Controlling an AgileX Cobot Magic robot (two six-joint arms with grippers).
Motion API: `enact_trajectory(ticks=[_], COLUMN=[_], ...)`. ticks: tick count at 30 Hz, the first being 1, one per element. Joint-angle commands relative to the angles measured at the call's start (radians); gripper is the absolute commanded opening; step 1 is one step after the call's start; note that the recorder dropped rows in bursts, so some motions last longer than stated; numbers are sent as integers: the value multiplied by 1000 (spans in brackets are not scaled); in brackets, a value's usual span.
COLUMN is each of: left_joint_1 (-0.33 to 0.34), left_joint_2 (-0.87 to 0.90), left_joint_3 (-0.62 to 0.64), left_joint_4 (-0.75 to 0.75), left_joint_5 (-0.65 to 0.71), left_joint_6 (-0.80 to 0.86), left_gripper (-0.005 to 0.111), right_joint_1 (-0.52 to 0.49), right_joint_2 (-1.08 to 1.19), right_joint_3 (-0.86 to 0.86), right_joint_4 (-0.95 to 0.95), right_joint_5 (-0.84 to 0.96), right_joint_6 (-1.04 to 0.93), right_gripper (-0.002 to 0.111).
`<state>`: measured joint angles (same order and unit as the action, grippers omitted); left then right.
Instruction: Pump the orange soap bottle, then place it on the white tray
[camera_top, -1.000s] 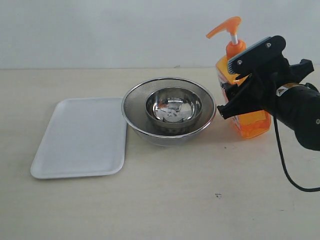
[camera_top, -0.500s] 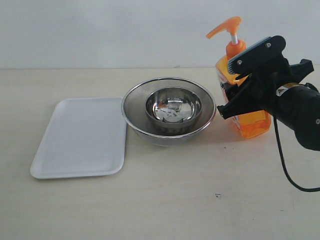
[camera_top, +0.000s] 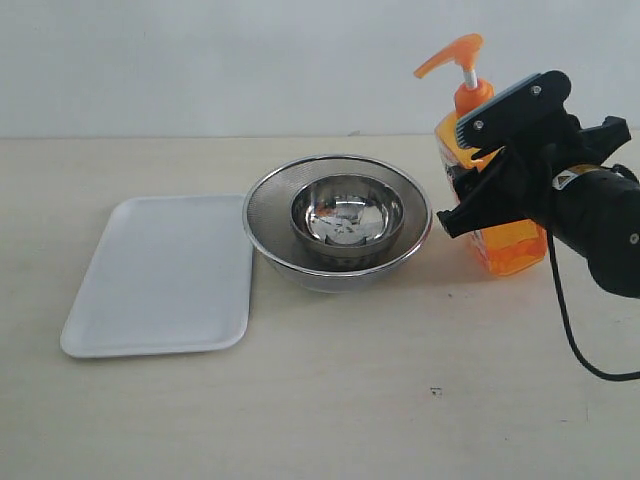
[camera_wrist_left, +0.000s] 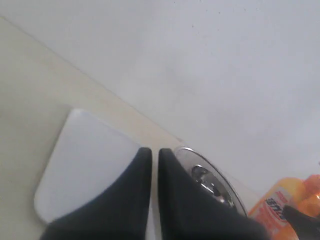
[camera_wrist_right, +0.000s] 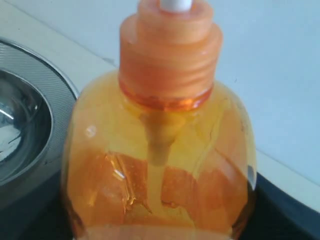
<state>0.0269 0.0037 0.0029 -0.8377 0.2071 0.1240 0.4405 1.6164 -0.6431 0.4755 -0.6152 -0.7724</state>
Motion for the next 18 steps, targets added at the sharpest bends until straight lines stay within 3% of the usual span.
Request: enact_trajectory(ticks=[1, 8, 11, 18], left_joint_1=[1, 1, 1, 1], left_joint_2=[-4, -4, 35, 338], left_joint_3=[-17, -87, -117, -225], left_joint_4=[-178, -679, -827, -907], left_joint_5=[75, 171, 220, 254], left_joint_6=[169, 755, 937, 1021], left_gripper=[5, 5, 5, 5], right_joint_1=[0, 0, 0, 0], right_joint_2=[0, 0, 0, 0], right_joint_3=[-10, -10, -10, -10], right_joint_4=[4, 8, 8, 8], right_joint_5=[-31, -29, -27, -25], right_joint_6=[-28, -30, -19, -20], right_gripper=[0, 0, 0, 0])
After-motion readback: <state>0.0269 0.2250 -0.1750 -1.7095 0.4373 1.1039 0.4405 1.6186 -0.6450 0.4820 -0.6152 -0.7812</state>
